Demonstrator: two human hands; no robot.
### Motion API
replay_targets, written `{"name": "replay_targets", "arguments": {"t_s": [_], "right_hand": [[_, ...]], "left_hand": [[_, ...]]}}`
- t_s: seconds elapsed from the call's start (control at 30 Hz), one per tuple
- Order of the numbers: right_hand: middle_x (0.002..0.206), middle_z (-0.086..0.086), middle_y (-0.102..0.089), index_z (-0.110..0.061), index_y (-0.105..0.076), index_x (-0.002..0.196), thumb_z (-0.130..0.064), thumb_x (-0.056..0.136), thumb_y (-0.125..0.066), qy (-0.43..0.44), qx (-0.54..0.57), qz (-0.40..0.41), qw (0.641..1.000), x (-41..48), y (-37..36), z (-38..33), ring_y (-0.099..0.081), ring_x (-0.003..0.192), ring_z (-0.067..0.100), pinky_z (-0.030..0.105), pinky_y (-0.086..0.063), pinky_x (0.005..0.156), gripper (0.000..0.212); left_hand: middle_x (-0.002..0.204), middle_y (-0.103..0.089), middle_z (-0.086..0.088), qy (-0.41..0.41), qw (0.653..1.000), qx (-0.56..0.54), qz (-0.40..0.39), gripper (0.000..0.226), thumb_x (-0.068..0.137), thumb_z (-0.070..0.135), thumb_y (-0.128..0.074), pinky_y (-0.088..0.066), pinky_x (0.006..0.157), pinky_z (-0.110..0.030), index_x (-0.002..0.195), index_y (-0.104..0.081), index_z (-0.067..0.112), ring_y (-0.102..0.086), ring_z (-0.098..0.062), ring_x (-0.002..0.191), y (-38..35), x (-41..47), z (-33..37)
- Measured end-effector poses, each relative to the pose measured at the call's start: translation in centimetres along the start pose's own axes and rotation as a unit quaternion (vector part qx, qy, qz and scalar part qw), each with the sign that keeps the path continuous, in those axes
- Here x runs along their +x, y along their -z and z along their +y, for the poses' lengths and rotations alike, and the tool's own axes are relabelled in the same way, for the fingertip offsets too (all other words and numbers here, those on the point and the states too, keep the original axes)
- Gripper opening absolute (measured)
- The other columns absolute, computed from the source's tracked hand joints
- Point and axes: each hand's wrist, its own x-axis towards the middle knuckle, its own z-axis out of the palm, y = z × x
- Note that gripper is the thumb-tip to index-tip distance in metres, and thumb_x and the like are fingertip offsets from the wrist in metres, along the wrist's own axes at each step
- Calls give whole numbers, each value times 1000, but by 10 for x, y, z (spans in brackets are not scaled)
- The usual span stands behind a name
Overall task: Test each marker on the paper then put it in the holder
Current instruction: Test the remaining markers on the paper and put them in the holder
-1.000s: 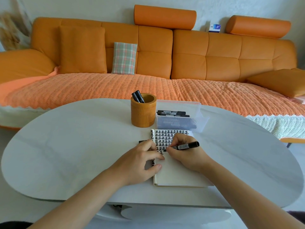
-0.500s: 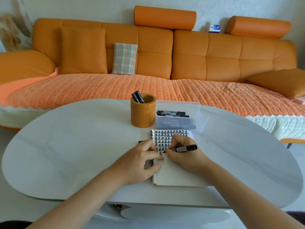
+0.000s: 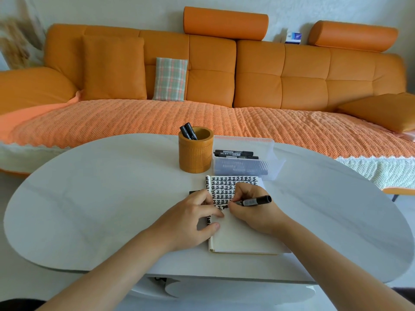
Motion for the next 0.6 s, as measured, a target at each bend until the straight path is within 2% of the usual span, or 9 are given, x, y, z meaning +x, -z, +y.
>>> {"name": "replay_targets", "arguments": {"t_s": [0.1,0.27,0.5,0.6], "right_hand": [[74,8,-62,-9,-58,72,-10,80,-71,18,-13,-3,1000,-1,-1,-1,-52,65,10,29,-42,60,15],[70,0,-61,-10,-60,72,-15,79,-70,19,-8,-31,999,-2,1,-2,-52,64,8,26,-43,59,14],[65,-8,-55,-5,-53,71,-1,78,-67,11,-7,-35,999,-1,2,-6,-49,60,6,22,-40,56,17],[63,-8,-54,-6,-53,70,1,81,-68,-12,34,-6,999,-1,2,-8,-47,57,6,20,-37,53,20]], "left_hand": [[105,-40,15,-2,1000,-3,3,26,88,43,-57,-47,83,-28,109,-68,33,-47,-2,101,0,0,-1],[106,-40,15,-4,1000,-5,2,27,88,44,-57,-47,83,-28,110,-68,33,-47,-2,102,-1,0,-1],[105,-38,19,-10,1000,-2,7,29,88,45,-56,-48,83,-27,111,-68,32,-46,0,102,-2,0,-2],[106,-39,18,-8,1000,3,7,27,88,43,-58,-47,84,-26,111,-68,33,-46,-1,102,-1,0,-2]]}}
